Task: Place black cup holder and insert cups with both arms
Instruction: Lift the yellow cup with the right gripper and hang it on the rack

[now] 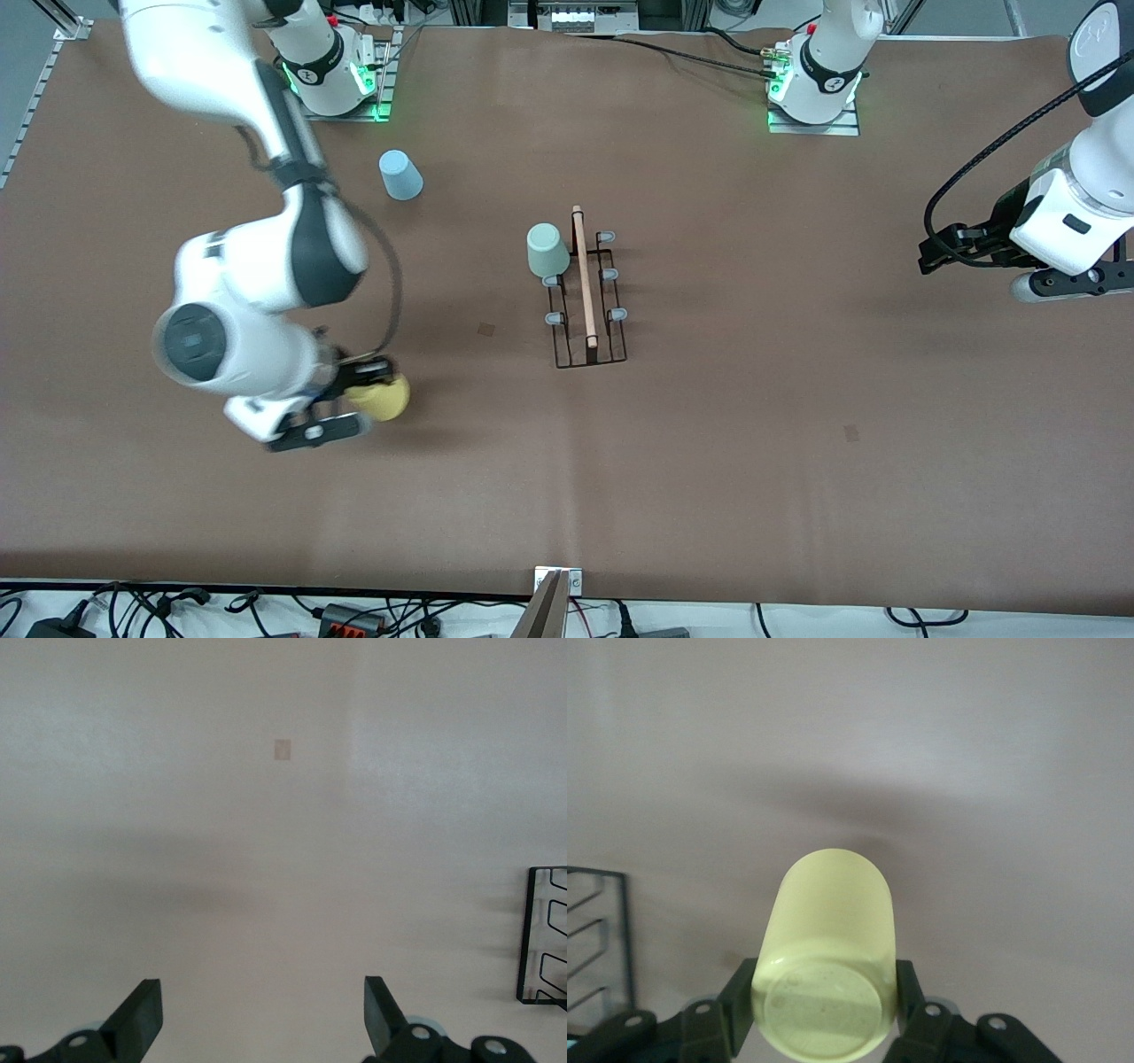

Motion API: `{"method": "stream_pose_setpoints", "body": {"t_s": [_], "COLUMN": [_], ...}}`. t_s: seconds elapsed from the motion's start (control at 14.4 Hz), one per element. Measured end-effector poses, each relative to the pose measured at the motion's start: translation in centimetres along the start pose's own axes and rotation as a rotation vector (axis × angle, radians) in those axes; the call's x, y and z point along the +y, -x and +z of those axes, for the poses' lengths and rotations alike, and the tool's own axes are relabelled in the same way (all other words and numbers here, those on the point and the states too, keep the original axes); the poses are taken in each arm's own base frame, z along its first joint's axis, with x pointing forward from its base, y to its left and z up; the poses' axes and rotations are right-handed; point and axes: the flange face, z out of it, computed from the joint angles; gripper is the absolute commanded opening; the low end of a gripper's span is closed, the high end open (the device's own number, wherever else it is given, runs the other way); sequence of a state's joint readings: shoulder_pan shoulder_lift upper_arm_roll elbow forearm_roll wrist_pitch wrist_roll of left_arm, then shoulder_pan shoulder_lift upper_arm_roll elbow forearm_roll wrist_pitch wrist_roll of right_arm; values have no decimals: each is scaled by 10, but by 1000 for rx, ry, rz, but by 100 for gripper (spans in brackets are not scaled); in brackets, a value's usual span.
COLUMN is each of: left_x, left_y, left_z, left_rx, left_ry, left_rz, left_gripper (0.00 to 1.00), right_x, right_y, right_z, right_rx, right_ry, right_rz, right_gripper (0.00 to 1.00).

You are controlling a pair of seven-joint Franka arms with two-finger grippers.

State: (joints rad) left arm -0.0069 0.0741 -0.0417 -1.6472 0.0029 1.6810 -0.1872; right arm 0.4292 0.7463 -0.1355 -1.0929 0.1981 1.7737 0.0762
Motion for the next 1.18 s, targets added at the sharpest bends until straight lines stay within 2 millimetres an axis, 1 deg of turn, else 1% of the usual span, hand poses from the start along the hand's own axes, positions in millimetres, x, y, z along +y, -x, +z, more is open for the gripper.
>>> {"method": "stream_pose_setpoints", "body": {"t_s": [0.21,0.28,0.42,0.69,0.76,0.83,0.97,1.18], "left_x": [0,0,0,1,1,1,1,1], "left_y": [0,0,0,0,0,0,0,0], "left_z": [0,0,0,0,0,0,0,0], "left_rx": [0,0,0,0,0,0,0,0], "left_ry": [0,0,0,0,0,0,0,0], "left_rz": [0,0,0,1,1,1,1,1], "left_gripper": [100,100,100,100,100,100,100,100], "right_x": [-87,-112,-149,-213,-224,-230,-231,-233], "right_y": [19,26,39,63,67,69,69,67], "right_z": [-2,0,5,10,11,11,12,21], "right_rx": [4,3,-2,16,22,26,28,36], "right_ry": [-2,0,3,-4,-6,-7,-8,-9], "right_rz": [5,7,1,18,25,30,32,31], "right_gripper": [9,9,9,9,9,9,9,9]}}
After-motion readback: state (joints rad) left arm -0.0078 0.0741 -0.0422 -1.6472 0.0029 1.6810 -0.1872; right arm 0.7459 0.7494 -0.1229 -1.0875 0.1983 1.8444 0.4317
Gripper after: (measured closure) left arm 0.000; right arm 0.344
